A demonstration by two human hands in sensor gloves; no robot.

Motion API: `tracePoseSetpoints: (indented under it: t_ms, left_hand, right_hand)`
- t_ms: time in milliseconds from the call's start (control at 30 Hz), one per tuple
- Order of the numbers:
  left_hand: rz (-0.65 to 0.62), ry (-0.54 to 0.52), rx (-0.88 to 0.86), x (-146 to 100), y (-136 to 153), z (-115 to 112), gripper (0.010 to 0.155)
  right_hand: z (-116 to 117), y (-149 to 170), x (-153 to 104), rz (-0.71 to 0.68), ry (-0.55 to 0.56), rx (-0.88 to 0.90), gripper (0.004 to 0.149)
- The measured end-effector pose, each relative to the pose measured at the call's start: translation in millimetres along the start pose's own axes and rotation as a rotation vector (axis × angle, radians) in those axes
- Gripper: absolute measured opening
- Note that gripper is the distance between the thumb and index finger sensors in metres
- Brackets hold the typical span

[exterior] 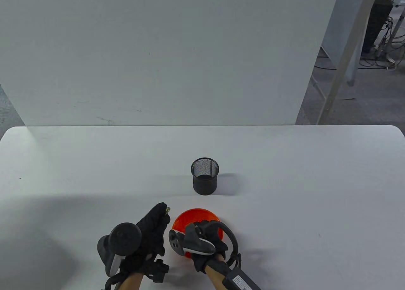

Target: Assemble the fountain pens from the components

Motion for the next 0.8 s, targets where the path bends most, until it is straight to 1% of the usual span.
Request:
tracePoseSetpoints:
  t_ms: [133, 200, 267, 367, 467, 500, 533, 600, 633, 667, 700, 733, 800]
  left_hand:
    - [-0.004, 0.001, 0.005, -0.4, -1.4, -1.0, 0.049]
    - [-0.001, 0.002, 0.006, -0.6, -1.0, -1.6, 0.049]
    - [0.006, 0.006, 0.006, -0.6, 0.1, -1.9, 0.049]
    - [0.009, 0.003, 0.002, -1.2, -0.1, -1.2, 0.049]
    - [-0.017, 0.018, -0.015, -2.1, -3.2, -1.2, 0.049]
    - [-0.027, 0.028, -0.022, -2.5, -4.3, -1.7, 0.049]
    - [-0.035, 0.035, -0.026, -2.6, -5.3, -2.1, 0.050]
    - [-0.038, 0.034, -0.026, -2.2, -6.1, -2.0, 0.050]
    - [-0.039, 0.033, -0.026, -2.0, -6.2, -2.0, 0.050]
    - [-0.039, 0.033, -0.030, -1.1, -5.8, -2.2, 0.049]
    - [-0.041, 0.036, -0.036, -0.3, -6.0, -2.8, 0.049]
    - [-0.045, 0.041, -0.041, 0.5, -6.5, -3.5, 0.049]
    - [-0.071, 0.088, -0.039, 4.0, -8.0, -6.4, 0.048]
  right_hand:
    - [-2.4, 5.2, -1.7, 0.002, -0.004, 0.041, 0.053]
    - [-6.9, 10.8, -4.3, 0.009, 0.021, 0.090, 0.050]
    - [-14.0, 16.0, -12.2, 0.006, 0.094, 0.154, 0.048]
    - [-21.9, 21.5, -24.4, -0.014, 0.171, 0.194, 0.047]
    - [-32.1, 34.3, -38.3, -0.004, 0.255, 0.281, 0.046]
    - [-35.9, 40.6, -42.6, 0.000, 0.287, 0.352, 0.044]
    - [-39.1, 48.7, -47.5, 0.004, 0.290, 0.441, 0.044]
    - [-43.0, 58.9, -52.5, 0.007, 0.322, 0.520, 0.042]
    - [-44.6, 63.7, -55.4, 0.006, 0.328, 0.543, 0.042]
    - [-47.9, 71.1, -60.2, 0.012, 0.393, 0.561, 0.041]
    - [-51.5, 78.5, -62.8, 0.006, 0.428, 0.555, 0.041]
    - [-52.6, 81.9, -64.4, 0.007, 0.429, 0.552, 0.041]
    - [-54.5, 93.5, -74.6, -0.004, 0.478, 0.618, 0.044]
Point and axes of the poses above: the tracker on the back of each hand, its own y axis roughly to the little-finger side, its own x axis roughly from the wrist to the fingertips, z = x × y, the point moved 2 cm from there along x, roughly from the wrist to the fingertips, and after that the axes turned 1 degree about x, right-handed, at the moved point
